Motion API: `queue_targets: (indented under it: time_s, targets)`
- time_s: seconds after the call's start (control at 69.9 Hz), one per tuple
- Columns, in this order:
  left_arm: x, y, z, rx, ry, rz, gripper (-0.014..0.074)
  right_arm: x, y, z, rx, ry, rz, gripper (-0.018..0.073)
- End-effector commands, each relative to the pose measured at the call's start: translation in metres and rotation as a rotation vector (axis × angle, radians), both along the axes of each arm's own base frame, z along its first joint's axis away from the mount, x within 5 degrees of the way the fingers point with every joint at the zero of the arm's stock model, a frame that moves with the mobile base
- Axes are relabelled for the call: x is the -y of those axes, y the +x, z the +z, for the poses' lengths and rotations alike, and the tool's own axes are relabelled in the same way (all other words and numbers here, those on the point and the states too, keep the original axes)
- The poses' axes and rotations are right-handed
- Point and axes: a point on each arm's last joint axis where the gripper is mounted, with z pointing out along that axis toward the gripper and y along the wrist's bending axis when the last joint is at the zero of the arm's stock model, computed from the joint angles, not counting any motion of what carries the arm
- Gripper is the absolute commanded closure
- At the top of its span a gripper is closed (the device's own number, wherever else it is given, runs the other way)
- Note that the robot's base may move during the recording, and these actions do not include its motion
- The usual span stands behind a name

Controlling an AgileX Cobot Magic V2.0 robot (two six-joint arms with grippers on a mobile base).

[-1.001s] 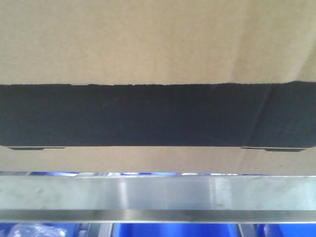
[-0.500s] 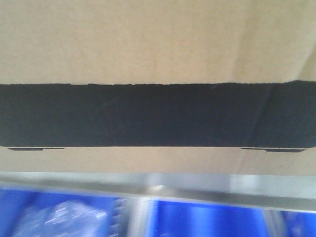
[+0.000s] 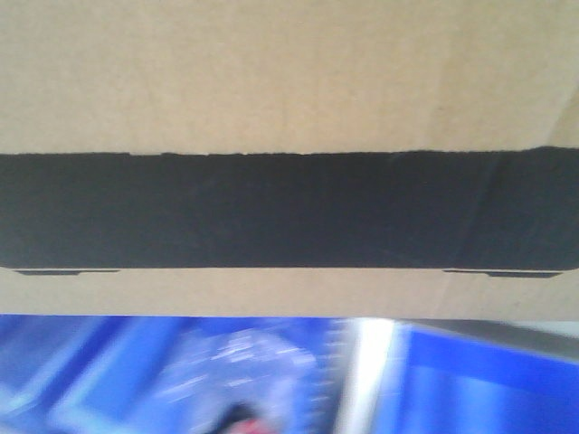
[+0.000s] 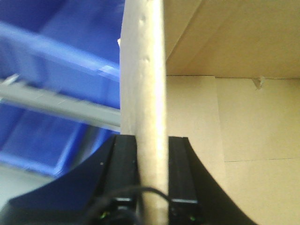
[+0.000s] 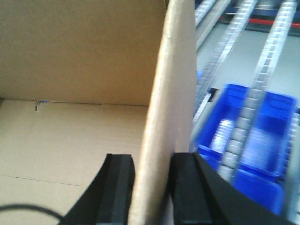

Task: Grab box from left shelf to table start
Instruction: 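Lift the gripped box clear of the shelf with both grippers, then hold the box with both grippers while the base drives away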

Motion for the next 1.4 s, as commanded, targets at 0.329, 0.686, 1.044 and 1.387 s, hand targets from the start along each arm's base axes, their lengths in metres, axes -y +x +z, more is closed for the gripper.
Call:
queue_targets:
  time_s: [0.329,0.686,1.044,1.387]
  targets:
    - [0.0033,-0.0069,0.0238,0.136,-0.128,-0.043,0.0700,0.0053,0.0010,0.0265,0.215,0.002,-0.061,0.0502]
    - [0.0033,-0.0069,0.0238,0.136,-0.128,-0.043,0.0700,0.0053,0.0010,0.0265,0.215,0.002,-0.061,0.0502]
    - [0.0033,-0.0069,0.0238,0.136,-0.128,-0.043,0.0700,0.0053,0.0010,0.0265,0.215,0.002,-0.061,0.0502]
    - [0.0033,-0.0069,0.0238,0.136,-0.128,-0.043,0.0700,0.0053,0.0010,0.0265,0.215,0.002,-0.061,0.0502]
